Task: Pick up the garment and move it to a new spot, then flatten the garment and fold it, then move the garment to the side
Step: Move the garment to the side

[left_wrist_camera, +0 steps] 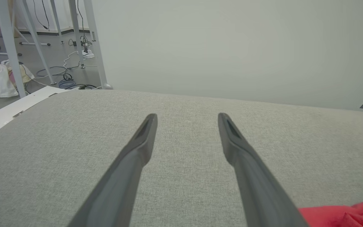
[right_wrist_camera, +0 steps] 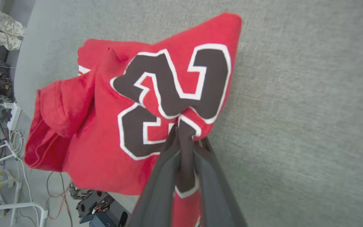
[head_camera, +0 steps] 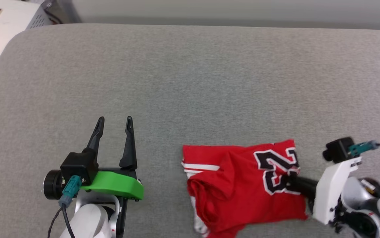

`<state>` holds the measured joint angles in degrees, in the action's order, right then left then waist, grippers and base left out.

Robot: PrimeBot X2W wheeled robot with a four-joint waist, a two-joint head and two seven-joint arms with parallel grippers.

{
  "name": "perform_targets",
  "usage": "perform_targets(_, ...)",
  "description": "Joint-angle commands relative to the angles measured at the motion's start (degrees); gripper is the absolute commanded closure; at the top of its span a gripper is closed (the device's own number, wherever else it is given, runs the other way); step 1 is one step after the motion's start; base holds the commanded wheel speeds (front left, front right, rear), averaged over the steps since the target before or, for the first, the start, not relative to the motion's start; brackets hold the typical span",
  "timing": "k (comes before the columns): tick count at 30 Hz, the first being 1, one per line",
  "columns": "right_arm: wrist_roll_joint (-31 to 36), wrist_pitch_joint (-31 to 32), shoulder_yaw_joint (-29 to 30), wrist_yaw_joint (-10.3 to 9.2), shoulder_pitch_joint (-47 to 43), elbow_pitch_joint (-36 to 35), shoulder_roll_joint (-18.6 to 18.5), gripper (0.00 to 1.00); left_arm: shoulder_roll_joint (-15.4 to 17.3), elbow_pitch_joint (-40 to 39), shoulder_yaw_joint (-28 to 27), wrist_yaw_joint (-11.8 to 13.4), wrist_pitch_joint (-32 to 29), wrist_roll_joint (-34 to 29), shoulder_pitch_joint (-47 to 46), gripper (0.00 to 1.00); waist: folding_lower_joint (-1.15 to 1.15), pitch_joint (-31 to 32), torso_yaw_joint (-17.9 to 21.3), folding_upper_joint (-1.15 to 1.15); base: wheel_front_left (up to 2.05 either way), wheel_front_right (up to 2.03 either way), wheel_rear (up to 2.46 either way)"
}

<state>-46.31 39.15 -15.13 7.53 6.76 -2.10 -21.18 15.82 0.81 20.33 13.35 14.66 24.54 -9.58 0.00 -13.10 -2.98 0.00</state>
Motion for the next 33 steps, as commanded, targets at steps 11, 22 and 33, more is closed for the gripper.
perform_targets(11, 10.27, 2.44, 6.75, -0.04, 0.7, -10.4, -8.67, 1.0, -0.97, -1.16, -0.34, -1.3, 0.33, -2.71, -1.79, 0.0, 0.0, -2.49, 13.51, 0.0, 0.0, 0.0, 0.0)
perform_targets(22, 13.81, -2.74, 8.33, -0.04, 9.04, -1.67, -10.2, 1.0, 1.36, -2.75, 0.97, -2.28, -2.18, -5.67, -6.99, 0.0, 0.0, -9.16, 24.53, 0.0, 0.0, 0.0, 0.0)
perform_targets(33, 14.56, -15.19, 10.21, -0.04, 26.98, 19.97, -14.52, 1.0, 3.49, -7.42, 4.07, -4.46, -8.31, -9.5, -16.36, 0.0, 0.0, -19.58, 24.59, 0.0, 0.0, 0.0, 0.0)
